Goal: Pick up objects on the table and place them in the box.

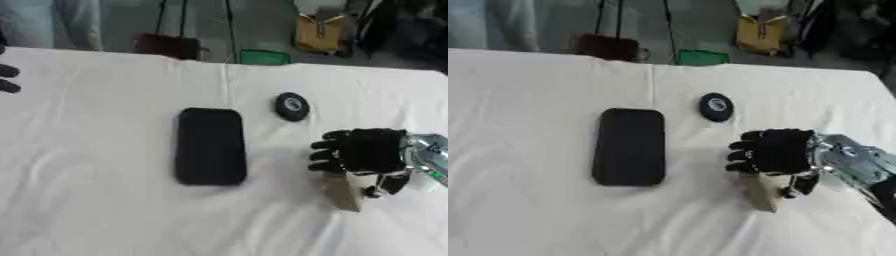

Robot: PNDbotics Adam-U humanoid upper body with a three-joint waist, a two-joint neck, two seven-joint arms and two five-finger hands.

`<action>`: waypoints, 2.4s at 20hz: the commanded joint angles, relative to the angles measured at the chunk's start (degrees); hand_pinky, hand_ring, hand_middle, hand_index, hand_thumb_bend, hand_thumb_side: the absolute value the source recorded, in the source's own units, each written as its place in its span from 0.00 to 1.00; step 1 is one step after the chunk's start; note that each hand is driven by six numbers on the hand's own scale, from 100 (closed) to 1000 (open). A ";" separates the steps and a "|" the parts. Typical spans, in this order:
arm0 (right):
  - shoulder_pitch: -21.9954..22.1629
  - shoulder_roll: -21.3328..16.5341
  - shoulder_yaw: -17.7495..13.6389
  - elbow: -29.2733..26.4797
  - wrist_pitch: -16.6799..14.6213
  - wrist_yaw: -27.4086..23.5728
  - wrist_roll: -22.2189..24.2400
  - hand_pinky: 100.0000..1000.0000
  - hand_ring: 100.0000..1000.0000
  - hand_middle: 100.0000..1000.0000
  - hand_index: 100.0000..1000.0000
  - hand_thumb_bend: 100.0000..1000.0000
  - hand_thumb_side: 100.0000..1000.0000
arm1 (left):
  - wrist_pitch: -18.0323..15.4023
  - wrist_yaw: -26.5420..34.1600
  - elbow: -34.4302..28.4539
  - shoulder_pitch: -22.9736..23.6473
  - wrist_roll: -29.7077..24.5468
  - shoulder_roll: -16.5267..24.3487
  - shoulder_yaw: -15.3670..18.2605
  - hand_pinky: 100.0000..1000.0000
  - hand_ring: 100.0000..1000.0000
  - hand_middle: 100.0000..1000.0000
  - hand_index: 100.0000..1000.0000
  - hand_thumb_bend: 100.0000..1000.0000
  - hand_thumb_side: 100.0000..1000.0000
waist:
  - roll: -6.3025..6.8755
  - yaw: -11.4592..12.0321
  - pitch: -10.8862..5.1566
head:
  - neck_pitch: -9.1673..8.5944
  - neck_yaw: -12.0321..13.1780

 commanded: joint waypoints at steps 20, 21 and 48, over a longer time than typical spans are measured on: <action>1.14 -3.50 -2.17 -1.23 1.58 2.09 -10.08 0.72 0.67 0.49 0.48 0.20 0.26 | 0.10 0.48 -1.21 -0.49 -0.17 0.64 0.10 0.62 0.67 0.72 0.88 0.10 1.00 | -0.75 -0.29 -0.99 | 0.19 -0.64; 1.25 -3.68 -2.31 -1.49 1.71 2.08 -10.29 0.72 0.67 0.49 0.48 0.19 0.26 | 0.10 0.49 -1.21 -0.47 -0.16 0.67 0.11 0.62 0.67 0.72 0.88 0.10 1.00 | -0.79 -0.32 -1.01 | 0.17 -0.63; -15.47 2.10 -3.94 -12.67 6.58 -15.34 -7.02 0.67 0.59 0.52 0.53 0.22 0.31 | 0.41 1.84 -1.21 -1.41 0.23 -1.10 -0.46 0.61 0.68 0.73 0.88 0.10 0.99 | 0.77 2.03 -2.82 | -0.93 -2.03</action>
